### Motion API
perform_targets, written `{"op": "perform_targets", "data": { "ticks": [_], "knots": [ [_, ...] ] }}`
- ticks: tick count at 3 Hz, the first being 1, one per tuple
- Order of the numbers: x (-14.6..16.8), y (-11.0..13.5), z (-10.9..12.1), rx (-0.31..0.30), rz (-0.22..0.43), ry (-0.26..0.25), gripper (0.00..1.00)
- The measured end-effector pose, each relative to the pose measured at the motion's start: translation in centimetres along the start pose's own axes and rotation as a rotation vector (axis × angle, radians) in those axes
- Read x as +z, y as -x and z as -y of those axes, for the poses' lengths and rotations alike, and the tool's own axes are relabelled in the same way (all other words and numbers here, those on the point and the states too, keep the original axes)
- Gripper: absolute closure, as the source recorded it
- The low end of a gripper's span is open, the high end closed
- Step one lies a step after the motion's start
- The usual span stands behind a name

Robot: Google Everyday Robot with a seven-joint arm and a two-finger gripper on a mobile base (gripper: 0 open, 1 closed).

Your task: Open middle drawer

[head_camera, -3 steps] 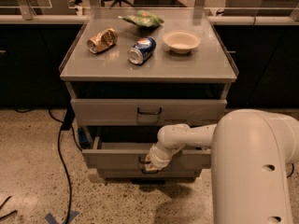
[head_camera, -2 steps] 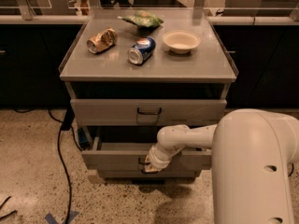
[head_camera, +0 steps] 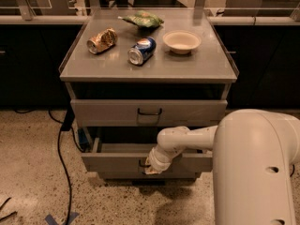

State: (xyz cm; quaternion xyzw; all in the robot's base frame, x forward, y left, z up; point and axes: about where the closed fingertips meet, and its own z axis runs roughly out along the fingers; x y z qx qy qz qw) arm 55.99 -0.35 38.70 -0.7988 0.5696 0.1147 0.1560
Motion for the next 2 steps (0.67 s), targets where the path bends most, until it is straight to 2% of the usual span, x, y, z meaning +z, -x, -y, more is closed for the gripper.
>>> {"op": "perform_targets", "data": {
  "ticks": [2],
  "knots": [
    [-0.07,0.36,0.01,-0.010,-0.002,-0.011,1.00]
  ]
}}
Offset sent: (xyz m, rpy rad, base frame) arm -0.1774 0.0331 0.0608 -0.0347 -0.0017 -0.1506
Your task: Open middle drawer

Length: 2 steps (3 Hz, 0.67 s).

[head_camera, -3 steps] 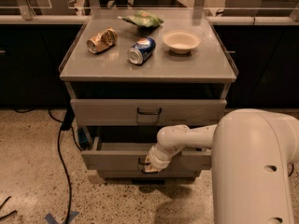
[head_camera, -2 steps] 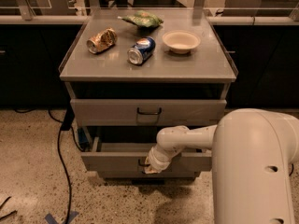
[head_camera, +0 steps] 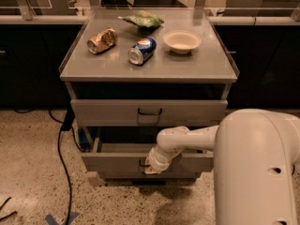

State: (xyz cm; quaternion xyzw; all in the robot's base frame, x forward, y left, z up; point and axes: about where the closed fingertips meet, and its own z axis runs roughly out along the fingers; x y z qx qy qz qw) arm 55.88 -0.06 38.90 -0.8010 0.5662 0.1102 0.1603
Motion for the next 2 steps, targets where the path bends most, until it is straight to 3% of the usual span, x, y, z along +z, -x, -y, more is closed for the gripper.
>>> {"op": "perform_targets", "data": {
  "ticks": [2],
  "knots": [
    [-0.04,0.57,0.07,-0.015,0.001,-0.007,1.00]
  ]
}}
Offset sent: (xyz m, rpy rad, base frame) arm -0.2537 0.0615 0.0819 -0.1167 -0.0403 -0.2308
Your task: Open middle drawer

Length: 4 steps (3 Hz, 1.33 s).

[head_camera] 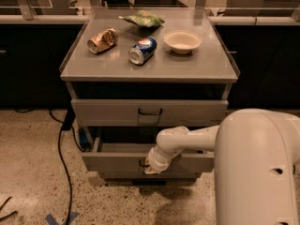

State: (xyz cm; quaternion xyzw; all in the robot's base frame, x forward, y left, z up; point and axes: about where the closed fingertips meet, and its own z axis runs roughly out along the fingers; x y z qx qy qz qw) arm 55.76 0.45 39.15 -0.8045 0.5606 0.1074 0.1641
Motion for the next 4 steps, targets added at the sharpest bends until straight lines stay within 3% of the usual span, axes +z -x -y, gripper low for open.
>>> {"op": "perform_targets", "data": {
  "ticks": [4],
  "knots": [
    [0.00,-0.31,-0.61,-0.012,-0.006,0.006,1.00]
  ]
}}
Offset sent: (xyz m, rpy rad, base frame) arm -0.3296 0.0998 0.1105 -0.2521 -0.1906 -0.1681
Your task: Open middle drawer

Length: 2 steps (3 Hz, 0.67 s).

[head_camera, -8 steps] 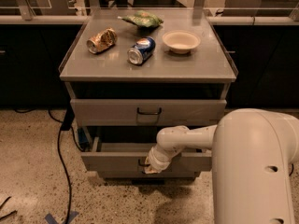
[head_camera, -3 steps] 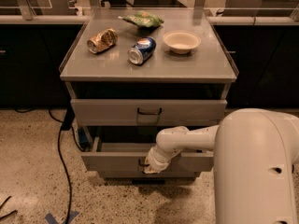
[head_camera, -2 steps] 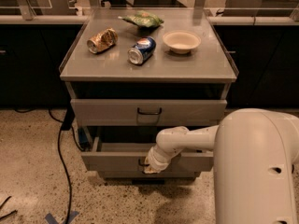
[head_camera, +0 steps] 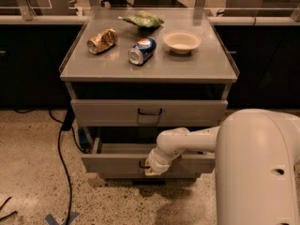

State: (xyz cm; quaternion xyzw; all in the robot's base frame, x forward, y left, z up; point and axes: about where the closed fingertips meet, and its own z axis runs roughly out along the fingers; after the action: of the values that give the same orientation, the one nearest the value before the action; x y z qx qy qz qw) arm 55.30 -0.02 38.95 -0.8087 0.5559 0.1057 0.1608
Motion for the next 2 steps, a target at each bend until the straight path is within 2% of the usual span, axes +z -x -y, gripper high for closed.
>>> {"op": "perform_targets", "data": {
  "ticks": [2],
  "knots": [
    [0.03,0.07,-0.71,-0.004,0.001,0.003,1.00]
  ]
}}
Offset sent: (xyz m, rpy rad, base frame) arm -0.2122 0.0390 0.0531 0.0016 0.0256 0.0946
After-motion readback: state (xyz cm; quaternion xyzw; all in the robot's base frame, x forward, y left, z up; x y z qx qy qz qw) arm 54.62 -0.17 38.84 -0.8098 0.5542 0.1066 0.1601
